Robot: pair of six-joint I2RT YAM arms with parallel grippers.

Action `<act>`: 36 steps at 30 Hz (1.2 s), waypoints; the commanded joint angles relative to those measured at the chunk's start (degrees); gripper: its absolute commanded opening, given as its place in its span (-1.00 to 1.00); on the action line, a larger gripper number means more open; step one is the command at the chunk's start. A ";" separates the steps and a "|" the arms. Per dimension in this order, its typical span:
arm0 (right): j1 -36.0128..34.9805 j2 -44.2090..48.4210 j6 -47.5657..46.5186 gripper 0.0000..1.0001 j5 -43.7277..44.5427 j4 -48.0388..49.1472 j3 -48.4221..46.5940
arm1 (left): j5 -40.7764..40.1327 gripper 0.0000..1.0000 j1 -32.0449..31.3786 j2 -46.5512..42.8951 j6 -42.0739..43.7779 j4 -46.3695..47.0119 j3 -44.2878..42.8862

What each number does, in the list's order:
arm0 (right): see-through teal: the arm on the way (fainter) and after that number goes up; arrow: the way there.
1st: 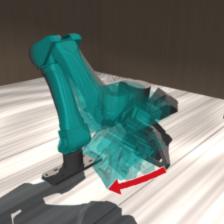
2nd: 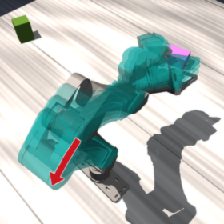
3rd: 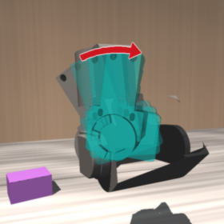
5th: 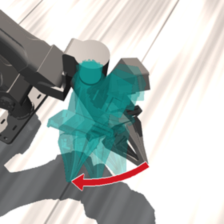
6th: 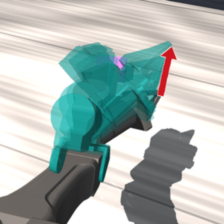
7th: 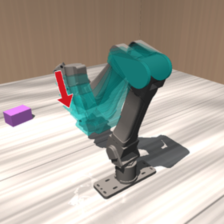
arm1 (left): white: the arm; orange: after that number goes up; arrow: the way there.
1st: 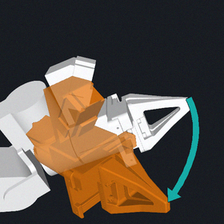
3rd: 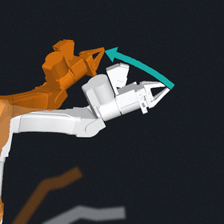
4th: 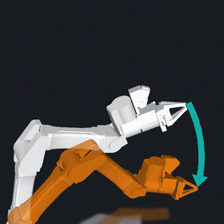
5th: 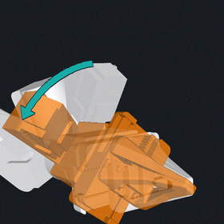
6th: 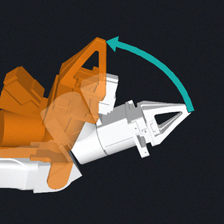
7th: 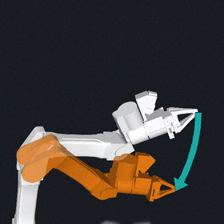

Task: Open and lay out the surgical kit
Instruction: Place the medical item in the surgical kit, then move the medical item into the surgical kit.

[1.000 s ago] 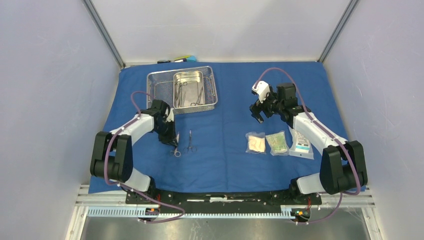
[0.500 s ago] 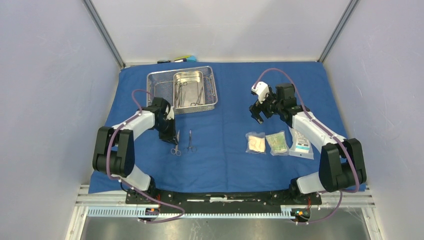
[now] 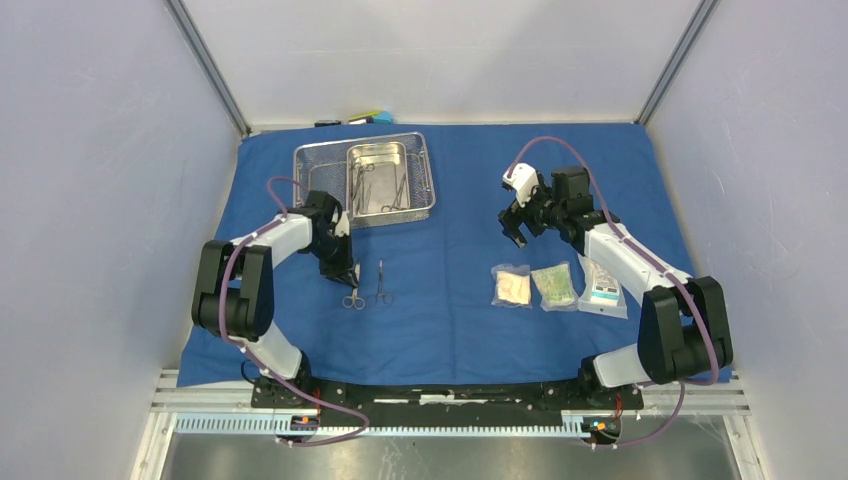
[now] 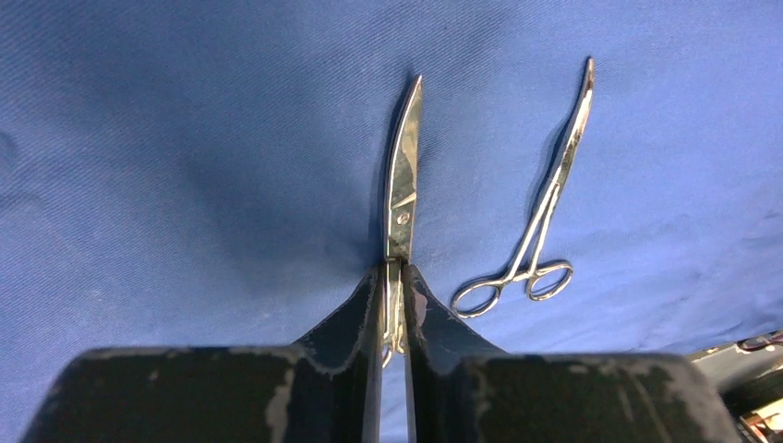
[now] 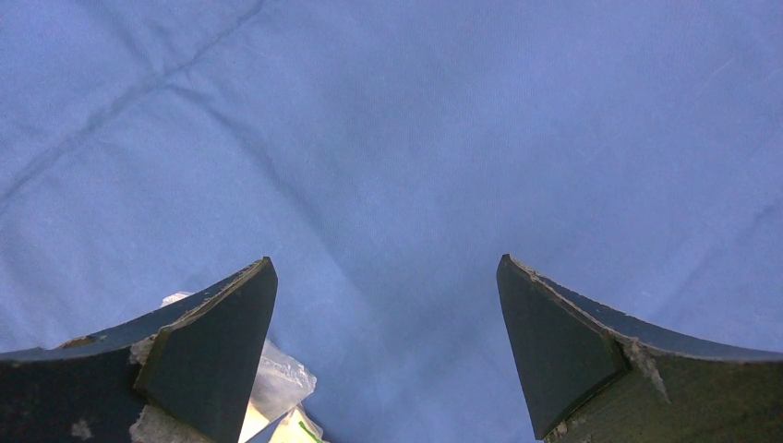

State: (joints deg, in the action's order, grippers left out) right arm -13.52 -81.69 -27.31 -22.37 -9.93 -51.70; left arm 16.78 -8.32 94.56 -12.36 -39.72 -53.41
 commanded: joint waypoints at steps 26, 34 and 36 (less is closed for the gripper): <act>-0.36 4.60 -1.30 0.95 0.91 0.05 -1.25 | -6.45 0.39 -0.03 -10.54 5.33 -0.44 -6.99; -2.65 7.14 -8.16 0.95 0.70 -5.32 1.60 | -9.81 0.45 -0.03 -17.08 7.22 3.39 -12.20; -4.39 8.11 -9.95 0.95 0.82 -6.02 3.22 | -10.46 0.46 -0.03 -18.30 8.82 4.42 -13.45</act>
State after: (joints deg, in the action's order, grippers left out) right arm -15.46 -76.79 -32.40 -21.65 -13.69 -50.94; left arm 8.95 -8.43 80.20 -8.19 -39.35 -63.05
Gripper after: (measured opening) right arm 0.974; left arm 0.724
